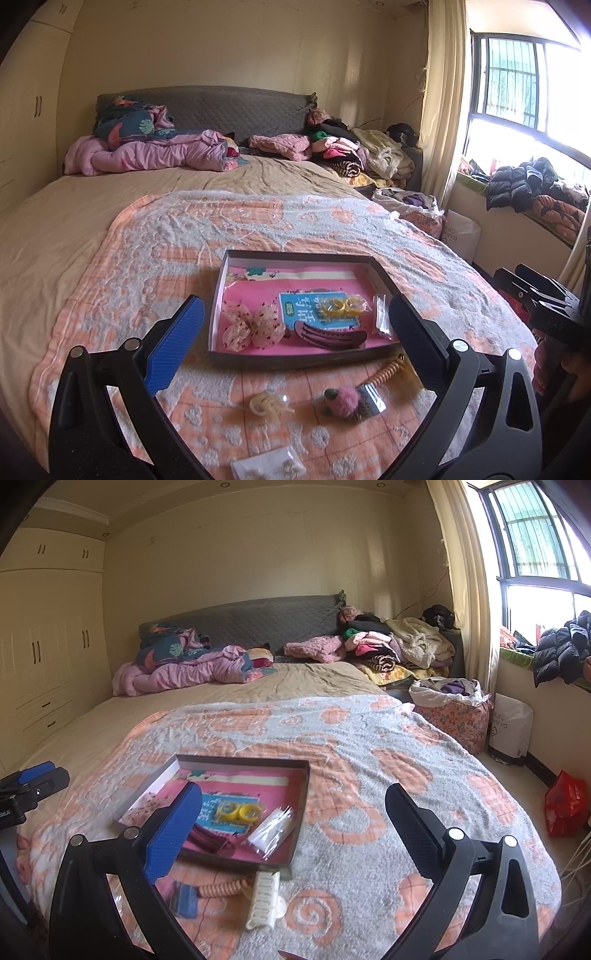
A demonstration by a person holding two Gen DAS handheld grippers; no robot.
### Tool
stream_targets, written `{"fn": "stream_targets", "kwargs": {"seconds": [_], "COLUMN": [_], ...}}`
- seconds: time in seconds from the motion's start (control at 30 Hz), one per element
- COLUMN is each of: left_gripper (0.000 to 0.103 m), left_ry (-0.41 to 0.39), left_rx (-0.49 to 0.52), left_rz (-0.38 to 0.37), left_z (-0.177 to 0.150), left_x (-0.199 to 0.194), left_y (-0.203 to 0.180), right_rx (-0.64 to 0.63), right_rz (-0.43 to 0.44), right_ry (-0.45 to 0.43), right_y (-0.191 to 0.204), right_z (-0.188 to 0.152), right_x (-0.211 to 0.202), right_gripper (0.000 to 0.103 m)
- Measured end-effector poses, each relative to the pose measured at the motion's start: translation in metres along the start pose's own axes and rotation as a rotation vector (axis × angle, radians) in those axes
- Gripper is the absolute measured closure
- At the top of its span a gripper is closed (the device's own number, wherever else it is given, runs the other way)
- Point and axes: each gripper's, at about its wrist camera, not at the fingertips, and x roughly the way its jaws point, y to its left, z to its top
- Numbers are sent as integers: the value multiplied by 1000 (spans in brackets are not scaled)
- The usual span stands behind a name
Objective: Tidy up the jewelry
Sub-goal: 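Withdraw both tools from the tray back over the remaining accessories, then lower the left gripper to the white pearl clip while the right grasps the blue comb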
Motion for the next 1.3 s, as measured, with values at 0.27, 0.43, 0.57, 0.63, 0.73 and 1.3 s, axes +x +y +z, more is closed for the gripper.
{"fn": "stream_targets", "kwargs": {"seconds": [0.27, 0.43, 0.57, 0.63, 0.73, 1.3], "left_gripper": [11, 11, 11, 11, 11, 11], "left_ry": [22, 35, 49, 59, 72, 77], "left_rx": [-37, -52, -51, -50, -45, -6], "left_rz": [4, 17, 31, 36, 40, 58], "left_z": [-19, -28, -38, -44, -51, -82], "left_x": [-6, -9, -11, -11, -12, -21], "left_y": [11, 18, 21, 24, 28, 33], "right_rx": [-15, -34, -45, -53, -62, -152], "right_rz": [27, 46, 58, 68, 81, 148], "right_ry": [31, 50, 61, 73, 85, 108], "right_y": [12, 22, 29, 33, 39, 81], "right_z": [-17, -27, -35, -39, -45, -73], "right_x": [-4, -6, -7, -5, -4, 0], "right_gripper": [6, 6, 6, 6, 6, 6]}}
